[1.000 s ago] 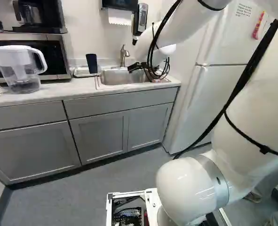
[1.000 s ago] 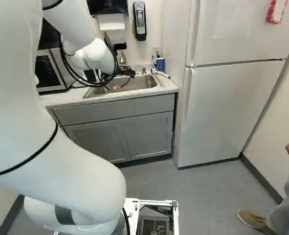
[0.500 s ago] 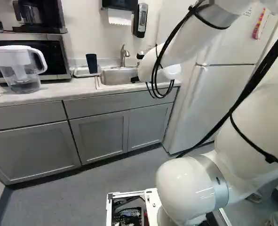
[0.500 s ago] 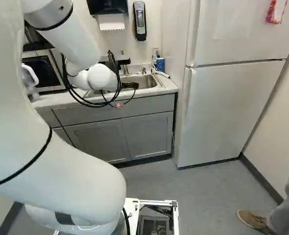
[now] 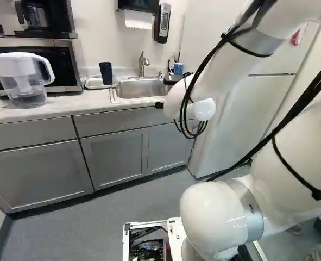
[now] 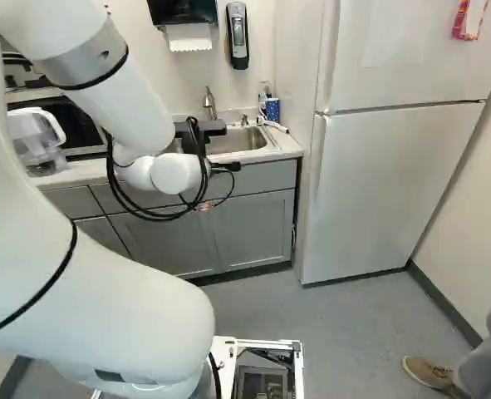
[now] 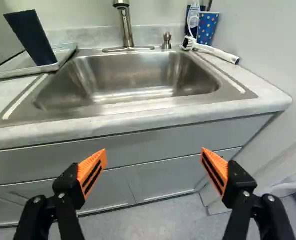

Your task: Rinse the cup and place it in the tray

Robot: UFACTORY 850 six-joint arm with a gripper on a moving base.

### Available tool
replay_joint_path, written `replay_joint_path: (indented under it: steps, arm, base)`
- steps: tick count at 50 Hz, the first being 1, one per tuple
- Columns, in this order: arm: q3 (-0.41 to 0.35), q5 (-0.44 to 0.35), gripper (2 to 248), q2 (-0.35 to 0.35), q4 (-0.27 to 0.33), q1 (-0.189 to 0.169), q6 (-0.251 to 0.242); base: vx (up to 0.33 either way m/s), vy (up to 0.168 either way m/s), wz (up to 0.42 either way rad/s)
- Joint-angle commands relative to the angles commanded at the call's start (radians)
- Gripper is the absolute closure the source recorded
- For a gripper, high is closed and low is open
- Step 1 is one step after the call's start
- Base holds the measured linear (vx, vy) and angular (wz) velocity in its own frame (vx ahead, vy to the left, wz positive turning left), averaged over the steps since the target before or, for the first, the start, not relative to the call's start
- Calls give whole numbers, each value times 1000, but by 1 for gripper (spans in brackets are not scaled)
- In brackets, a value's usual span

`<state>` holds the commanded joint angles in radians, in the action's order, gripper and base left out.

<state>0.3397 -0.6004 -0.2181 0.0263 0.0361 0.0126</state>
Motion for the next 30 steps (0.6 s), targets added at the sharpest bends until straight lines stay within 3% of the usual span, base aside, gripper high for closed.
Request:
replay_joint_path:
  steps: [30]
  arm:
    - [-171, -185, 3, -41, -18, -24, -9]
  base:
    - [0, 0, 0]
